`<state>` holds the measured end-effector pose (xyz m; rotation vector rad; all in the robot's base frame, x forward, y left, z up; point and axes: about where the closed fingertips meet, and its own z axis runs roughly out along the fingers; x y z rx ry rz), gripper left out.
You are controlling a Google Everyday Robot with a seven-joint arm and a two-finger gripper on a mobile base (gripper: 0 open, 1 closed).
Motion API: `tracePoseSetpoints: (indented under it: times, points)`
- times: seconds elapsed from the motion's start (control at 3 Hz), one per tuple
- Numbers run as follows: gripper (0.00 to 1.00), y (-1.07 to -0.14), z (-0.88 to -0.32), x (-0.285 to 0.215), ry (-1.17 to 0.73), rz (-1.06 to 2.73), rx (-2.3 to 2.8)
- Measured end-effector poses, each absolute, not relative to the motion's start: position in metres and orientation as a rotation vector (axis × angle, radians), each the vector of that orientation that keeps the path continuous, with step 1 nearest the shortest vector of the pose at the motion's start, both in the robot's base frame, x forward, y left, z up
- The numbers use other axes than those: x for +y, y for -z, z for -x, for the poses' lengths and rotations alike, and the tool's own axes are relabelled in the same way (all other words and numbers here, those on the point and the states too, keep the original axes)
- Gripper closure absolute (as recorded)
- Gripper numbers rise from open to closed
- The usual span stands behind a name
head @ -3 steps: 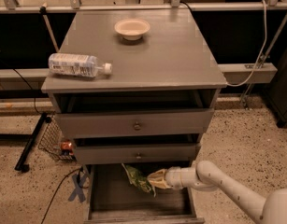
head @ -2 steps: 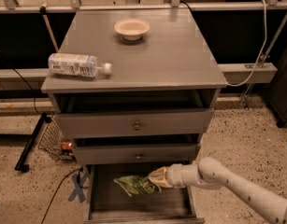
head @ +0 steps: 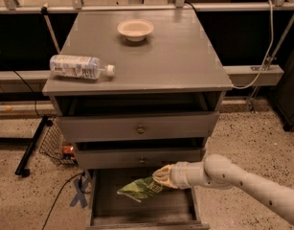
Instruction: Pick green jalapeno chip bag from bottom drawer and place on counter
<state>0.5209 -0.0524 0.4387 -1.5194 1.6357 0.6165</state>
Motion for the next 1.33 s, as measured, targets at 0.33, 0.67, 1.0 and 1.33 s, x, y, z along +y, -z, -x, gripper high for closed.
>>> tracePoseSetpoints:
  times: [0.33,0.67,1.0,1.33]
  points:
    - [1.00,-0.439,-0.521,-0.052,-0.617,1.519,1.636]
    - [1.00,-0.460,-0.526,-0.065,-0.562,1.507,1.611]
    - [1.00,-0.501,-0.535,-0.089,-0.449,1.505,1.572]
    - [1.00,-0.541,-0.547,-0.119,-0.321,1.491,1.539]
